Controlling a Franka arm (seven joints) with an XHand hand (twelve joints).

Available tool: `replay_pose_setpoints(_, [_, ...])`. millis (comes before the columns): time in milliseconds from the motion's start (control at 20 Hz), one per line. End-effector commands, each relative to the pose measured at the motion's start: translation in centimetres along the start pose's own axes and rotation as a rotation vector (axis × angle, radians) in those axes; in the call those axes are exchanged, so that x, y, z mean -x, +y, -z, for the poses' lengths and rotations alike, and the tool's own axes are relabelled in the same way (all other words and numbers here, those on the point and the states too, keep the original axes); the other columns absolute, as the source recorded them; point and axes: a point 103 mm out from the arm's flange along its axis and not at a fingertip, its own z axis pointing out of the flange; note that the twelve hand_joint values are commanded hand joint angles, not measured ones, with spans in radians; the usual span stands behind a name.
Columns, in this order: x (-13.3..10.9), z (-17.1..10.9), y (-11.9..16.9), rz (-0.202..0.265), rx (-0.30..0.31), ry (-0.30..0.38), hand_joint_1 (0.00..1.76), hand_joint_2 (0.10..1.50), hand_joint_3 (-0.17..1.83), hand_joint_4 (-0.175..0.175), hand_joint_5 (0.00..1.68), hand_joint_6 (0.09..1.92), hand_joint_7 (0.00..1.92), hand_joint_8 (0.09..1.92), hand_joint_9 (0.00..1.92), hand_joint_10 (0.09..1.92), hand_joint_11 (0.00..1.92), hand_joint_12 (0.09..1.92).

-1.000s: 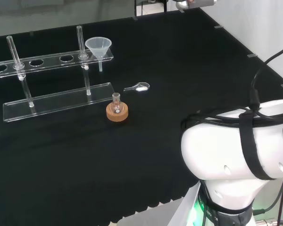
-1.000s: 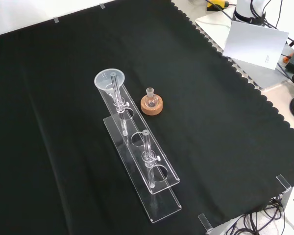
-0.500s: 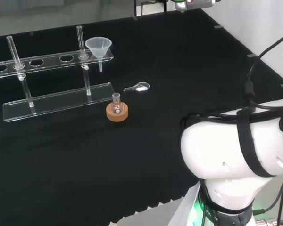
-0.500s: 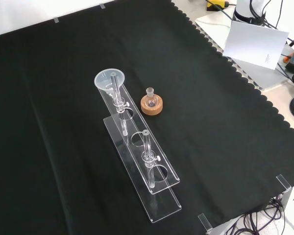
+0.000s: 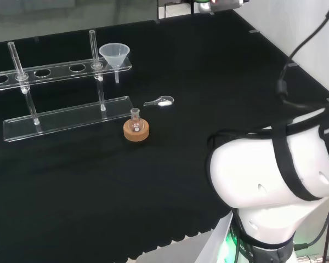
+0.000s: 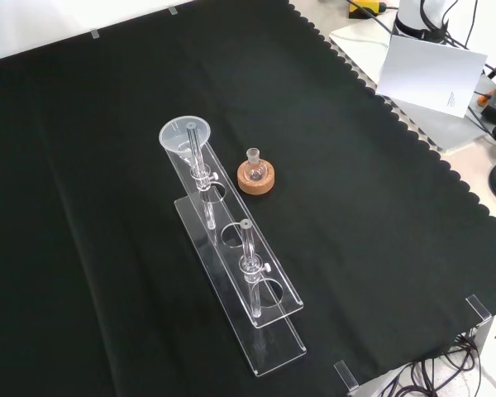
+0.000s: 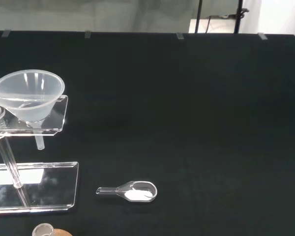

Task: Pick up the funnel from the transparent funnel stand.

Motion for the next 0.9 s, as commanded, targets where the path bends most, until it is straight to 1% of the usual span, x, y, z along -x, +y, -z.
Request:
replay_pose_setpoints(50, [-1.5,-1.9,5.4,0.056,-0.032,0.002,0.02,1.25,0.33,0.004,0.22,0.09,0.01,0.49,0.21,0.67,0.18,1.37])
replay_pose_setpoints(200, [-2.3,-3.0,7.5,0.070,-0.073,-0.020,0.03,1.25,0.33,0.003,0.22,0.09,0.01,0.50,0.21,0.67,0.18,1.37])
replay_pose_setpoints(350, [-3.3,-4.4,9.6,0.089,-0.089,-0.036,0.06,1.23,0.31,0.000,0.21,0.09,0.02,0.51,0.21,0.67,0.17,1.37])
replay_pose_setpoints(400, [-3.6,-5.1,10.4,0.089,-0.096,-0.041,0.07,1.23,0.31,-0.001,0.21,0.09,0.02,0.51,0.21,0.67,0.17,1.37])
replay_pose_setpoints(550, [-4.4,-6.6,12.3,0.105,-0.114,-0.040,0.09,1.22,0.30,-0.005,0.21,0.09,0.02,0.52,0.21,0.67,0.17,1.37])
replay_pose_setpoints(750, [-5.6,-7.6,13.9,0.134,-0.140,-0.040,0.15,1.17,0.28,-0.010,0.20,0.09,0.05,0.54,0.25,0.69,0.16,1.38])
replay_pose_setpoints(800, [-6.0,-7.8,14.1,0.145,-0.138,-0.029,0.18,1.15,0.28,-0.012,0.20,0.09,0.06,0.55,0.26,0.70,0.16,1.39])
replay_pose_setpoints(900, [-6.8,-8.3,14.5,0.168,-0.152,-0.025,0.22,1.11,0.27,-0.020,0.24,0.09,0.11,0.59,0.31,0.71,0.17,1.40])
